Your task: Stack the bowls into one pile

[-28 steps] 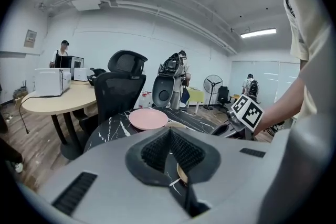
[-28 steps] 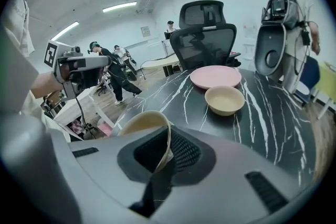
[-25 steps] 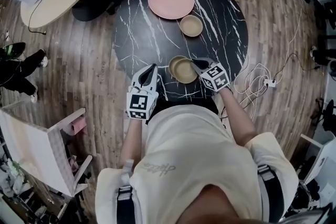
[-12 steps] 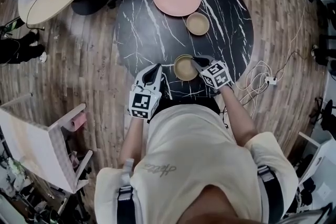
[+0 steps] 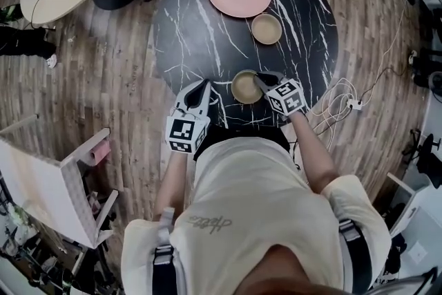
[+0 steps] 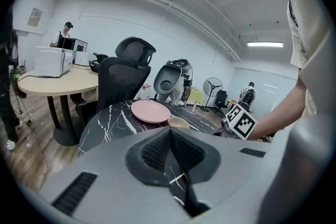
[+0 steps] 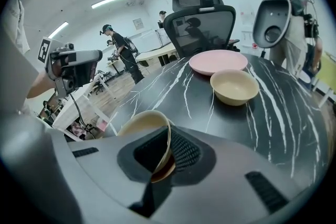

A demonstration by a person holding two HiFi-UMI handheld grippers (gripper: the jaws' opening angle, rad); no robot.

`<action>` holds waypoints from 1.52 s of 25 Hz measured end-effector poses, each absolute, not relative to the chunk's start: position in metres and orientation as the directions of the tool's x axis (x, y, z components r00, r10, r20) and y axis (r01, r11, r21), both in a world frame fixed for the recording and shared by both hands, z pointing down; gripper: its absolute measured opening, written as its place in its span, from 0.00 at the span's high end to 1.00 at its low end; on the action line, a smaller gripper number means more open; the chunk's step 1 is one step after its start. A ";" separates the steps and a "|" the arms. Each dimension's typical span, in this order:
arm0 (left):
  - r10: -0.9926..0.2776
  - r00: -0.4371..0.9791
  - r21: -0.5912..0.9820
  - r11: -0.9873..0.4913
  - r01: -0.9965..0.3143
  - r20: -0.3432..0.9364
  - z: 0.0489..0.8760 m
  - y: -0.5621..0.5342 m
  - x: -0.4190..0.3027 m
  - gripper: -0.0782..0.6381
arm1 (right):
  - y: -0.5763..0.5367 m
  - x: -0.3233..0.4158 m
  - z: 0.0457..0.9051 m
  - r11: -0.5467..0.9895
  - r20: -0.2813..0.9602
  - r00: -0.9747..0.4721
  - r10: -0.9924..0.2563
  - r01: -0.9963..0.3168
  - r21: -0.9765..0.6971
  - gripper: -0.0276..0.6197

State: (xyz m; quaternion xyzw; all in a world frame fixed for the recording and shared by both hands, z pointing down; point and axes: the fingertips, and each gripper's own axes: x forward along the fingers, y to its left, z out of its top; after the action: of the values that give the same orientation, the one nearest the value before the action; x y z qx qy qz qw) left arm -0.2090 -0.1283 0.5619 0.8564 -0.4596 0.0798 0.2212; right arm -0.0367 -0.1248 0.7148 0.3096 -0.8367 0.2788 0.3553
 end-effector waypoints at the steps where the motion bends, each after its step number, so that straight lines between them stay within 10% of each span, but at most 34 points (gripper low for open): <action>1: -0.751 0.565 0.306 -0.480 -0.822 0.342 0.563 -0.128 -0.210 0.87 | -0.124 -0.036 0.716 0.647 0.768 -0.553 -0.324 -0.721 -0.246 0.92; 38: -0.731 0.594 0.252 -0.538 -0.804 0.336 0.527 -0.123 -0.150 0.87 | -0.115 0.030 0.684 0.593 0.709 -0.567 -0.419 -0.762 -0.260 0.83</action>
State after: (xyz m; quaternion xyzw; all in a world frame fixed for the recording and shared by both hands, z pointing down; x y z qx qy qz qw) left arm -0.1503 -0.1234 0.5275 0.8717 -0.4403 0.0954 0.1927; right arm 0.0304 -0.1149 0.6842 0.3520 -0.8391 0.2822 0.3040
